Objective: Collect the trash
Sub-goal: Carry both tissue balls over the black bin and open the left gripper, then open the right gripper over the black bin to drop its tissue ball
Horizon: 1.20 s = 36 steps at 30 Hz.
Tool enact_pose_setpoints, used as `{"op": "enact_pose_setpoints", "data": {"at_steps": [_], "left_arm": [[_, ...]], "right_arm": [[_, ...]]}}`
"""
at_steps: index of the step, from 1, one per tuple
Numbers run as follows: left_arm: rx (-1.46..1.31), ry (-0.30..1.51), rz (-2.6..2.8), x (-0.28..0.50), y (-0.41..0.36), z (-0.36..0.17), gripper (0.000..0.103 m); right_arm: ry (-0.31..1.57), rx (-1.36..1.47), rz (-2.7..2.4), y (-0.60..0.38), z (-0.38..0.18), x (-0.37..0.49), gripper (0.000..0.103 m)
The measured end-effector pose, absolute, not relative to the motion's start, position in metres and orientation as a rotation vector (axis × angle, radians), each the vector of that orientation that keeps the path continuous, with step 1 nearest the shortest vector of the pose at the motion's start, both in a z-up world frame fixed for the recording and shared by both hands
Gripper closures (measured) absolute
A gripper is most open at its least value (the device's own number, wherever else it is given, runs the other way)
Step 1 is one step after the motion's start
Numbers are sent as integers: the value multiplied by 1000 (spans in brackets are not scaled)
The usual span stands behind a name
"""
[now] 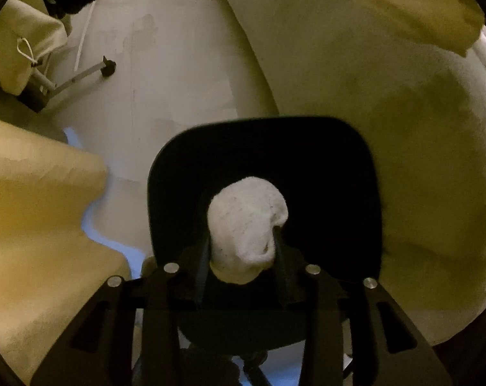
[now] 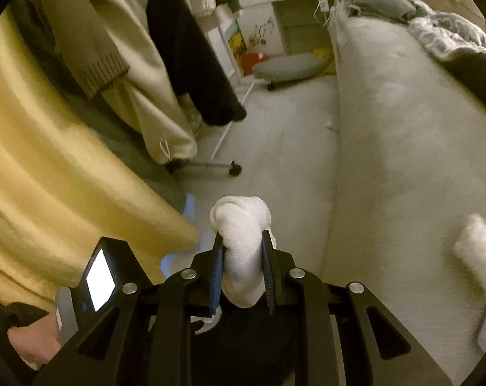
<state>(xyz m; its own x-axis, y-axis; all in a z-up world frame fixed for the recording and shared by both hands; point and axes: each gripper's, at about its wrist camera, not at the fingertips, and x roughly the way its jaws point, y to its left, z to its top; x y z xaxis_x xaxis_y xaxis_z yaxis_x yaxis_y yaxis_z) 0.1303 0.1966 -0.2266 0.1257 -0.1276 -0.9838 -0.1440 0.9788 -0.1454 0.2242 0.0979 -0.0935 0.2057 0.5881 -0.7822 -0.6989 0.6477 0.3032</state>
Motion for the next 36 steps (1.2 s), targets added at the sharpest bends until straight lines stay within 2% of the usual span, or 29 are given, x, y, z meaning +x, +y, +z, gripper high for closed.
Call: {"op": "enact_pose_setpoints", "data": {"at_steps": [1, 3, 5, 8, 22, 36], "left_arm": [[-229, 1452, 7, 128, 196, -227, 59], [-237, 1445, -3, 125, 201, -227, 46], [-227, 1431, 0, 126, 203, -222, 36], [-207, 1397, -9, 124, 199, -210, 26], [-228, 1142, 55, 122, 229, -148, 26], [-223, 741, 84, 120, 232, -44, 38]], "right_arm": [[1034, -125, 906, 101, -97, 223, 81], [1058, -131, 914, 107, -105, 221, 81], [1079, -161, 912, 114, -115, 217, 81], [1116, -195, 906, 121, -131, 214, 81], [1237, -275, 865, 133, -178, 206, 81], [1354, -363, 873, 141, -220, 178, 79]]}}
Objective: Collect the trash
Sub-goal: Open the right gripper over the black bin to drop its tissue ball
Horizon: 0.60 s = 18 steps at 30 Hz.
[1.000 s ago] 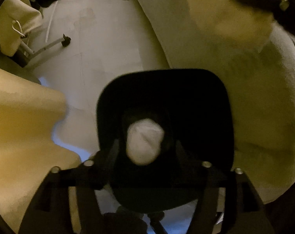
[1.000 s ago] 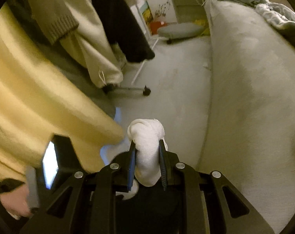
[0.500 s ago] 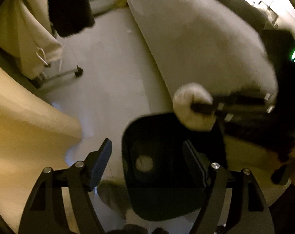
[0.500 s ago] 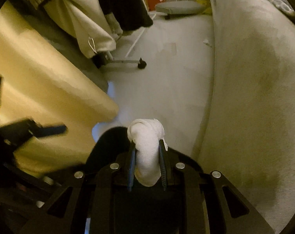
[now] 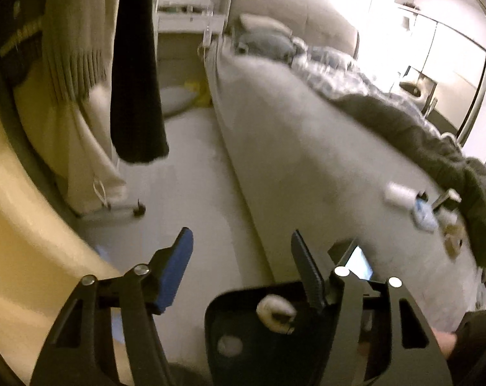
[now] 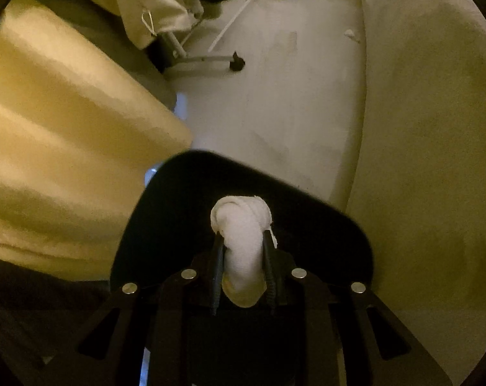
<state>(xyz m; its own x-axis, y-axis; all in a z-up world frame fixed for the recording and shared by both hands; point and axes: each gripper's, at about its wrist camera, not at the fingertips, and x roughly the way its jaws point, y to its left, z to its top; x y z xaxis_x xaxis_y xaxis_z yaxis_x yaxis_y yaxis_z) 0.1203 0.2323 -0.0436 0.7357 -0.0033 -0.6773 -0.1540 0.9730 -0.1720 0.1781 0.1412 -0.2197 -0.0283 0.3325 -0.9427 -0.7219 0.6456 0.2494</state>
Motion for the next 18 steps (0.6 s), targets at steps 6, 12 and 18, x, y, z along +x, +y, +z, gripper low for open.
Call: {"op": "enact_pose_setpoints", "data": {"at_steps": [6, 12, 18], "left_arm": [[-233, 647, 70, 116, 223, -16, 39], [-183, 585, 45, 113, 199, 5, 38], [-180, 551, 21, 117, 185, 15, 36]], "right_arm": [[1385, -427, 877, 138, -229, 164, 74], [1370, -430, 887, 133, -222, 160, 49], [1311, -378, 929, 126, -200, 161, 49]]}}
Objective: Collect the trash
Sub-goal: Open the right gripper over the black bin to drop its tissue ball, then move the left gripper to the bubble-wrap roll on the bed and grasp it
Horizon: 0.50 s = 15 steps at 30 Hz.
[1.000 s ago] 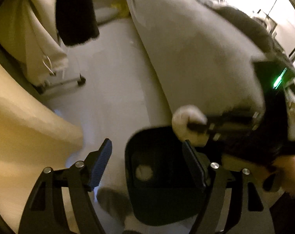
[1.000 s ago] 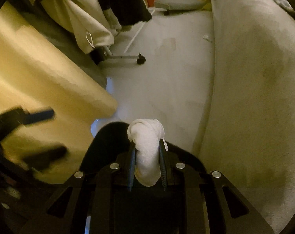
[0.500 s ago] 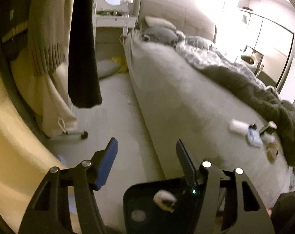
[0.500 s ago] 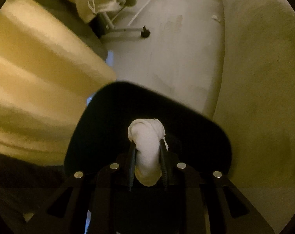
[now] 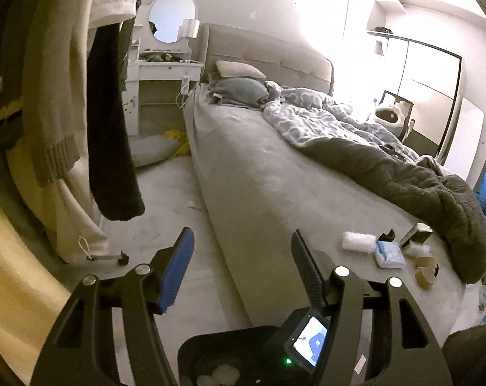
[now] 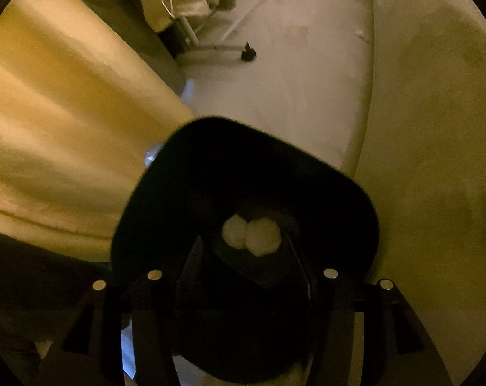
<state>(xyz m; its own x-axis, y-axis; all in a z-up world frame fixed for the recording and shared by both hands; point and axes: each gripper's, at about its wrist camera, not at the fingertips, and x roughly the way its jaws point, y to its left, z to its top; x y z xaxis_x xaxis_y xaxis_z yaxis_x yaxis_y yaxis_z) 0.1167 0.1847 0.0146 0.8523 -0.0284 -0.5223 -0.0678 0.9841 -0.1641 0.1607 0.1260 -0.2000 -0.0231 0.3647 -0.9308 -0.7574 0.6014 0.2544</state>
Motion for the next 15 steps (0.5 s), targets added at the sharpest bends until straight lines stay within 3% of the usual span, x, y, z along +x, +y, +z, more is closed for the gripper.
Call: {"op": "enact_pose_setpoints", "data": {"at_steps": [15], "left_arm": [[-176, 538, -14, 142, 146, 19, 24]], "right_arm": [[1082, -270, 960, 76, -124, 171, 45]]}}
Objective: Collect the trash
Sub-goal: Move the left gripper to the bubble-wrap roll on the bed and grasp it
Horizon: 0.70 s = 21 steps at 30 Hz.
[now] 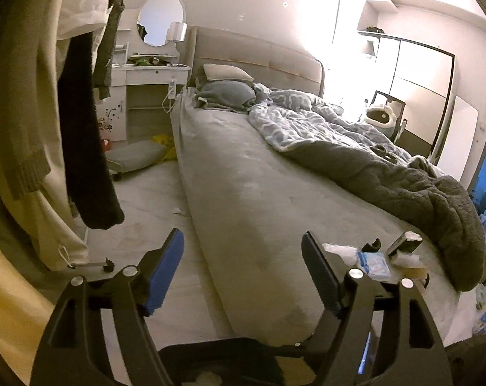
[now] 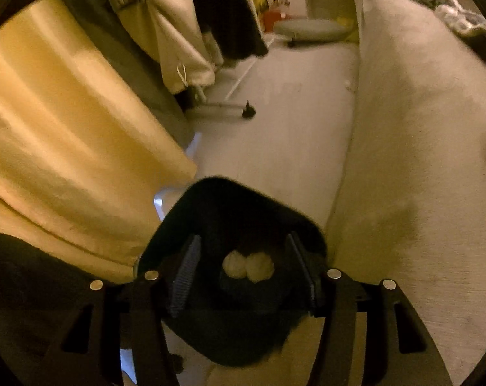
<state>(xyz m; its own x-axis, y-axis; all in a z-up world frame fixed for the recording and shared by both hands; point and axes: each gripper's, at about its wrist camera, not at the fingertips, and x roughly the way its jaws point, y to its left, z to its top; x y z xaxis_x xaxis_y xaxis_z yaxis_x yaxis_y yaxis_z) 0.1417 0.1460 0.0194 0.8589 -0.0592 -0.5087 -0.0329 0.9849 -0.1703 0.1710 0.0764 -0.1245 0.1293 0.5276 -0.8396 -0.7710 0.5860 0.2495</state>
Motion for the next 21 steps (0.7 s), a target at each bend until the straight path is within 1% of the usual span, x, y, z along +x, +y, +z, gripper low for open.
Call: {"op": "enact_pose_setpoints", "data": {"at_steps": [7, 16, 21], "left_arm": [[-172, 540, -39, 154, 121, 18, 19], [-158, 567, -74, 169, 89, 7, 16], [-163, 577, -97, 178, 75, 2, 12]], "right_arm": [[978, -227, 933, 36, -95, 177, 43], [900, -172, 872, -11, -73, 190, 41], [833, -202, 808, -38, -60, 195, 40]]}}
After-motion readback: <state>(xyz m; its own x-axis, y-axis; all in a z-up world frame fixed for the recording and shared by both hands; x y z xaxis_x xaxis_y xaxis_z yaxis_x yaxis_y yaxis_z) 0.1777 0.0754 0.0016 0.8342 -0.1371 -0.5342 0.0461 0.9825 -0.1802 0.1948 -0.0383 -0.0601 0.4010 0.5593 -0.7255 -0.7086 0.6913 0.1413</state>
